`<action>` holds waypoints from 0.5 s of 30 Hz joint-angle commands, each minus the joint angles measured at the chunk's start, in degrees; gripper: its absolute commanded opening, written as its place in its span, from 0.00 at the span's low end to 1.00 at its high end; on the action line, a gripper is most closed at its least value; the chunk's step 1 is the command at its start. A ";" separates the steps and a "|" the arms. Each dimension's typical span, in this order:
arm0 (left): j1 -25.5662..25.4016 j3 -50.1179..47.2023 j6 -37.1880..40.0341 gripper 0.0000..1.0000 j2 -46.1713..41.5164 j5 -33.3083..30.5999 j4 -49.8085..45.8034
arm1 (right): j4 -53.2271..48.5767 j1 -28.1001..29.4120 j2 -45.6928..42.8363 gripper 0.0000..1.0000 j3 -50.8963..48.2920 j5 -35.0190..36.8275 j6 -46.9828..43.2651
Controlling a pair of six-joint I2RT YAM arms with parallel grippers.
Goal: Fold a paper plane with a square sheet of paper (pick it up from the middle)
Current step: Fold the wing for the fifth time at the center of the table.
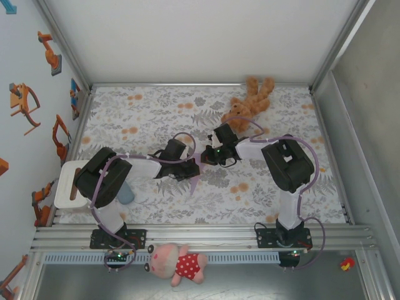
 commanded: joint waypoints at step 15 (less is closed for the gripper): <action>0.22 -3.21 -1.43 0.00 2.96 -0.54 -7.79 | 5.66 -10.02 4.13 0.00 -0.84 3.33 -3.53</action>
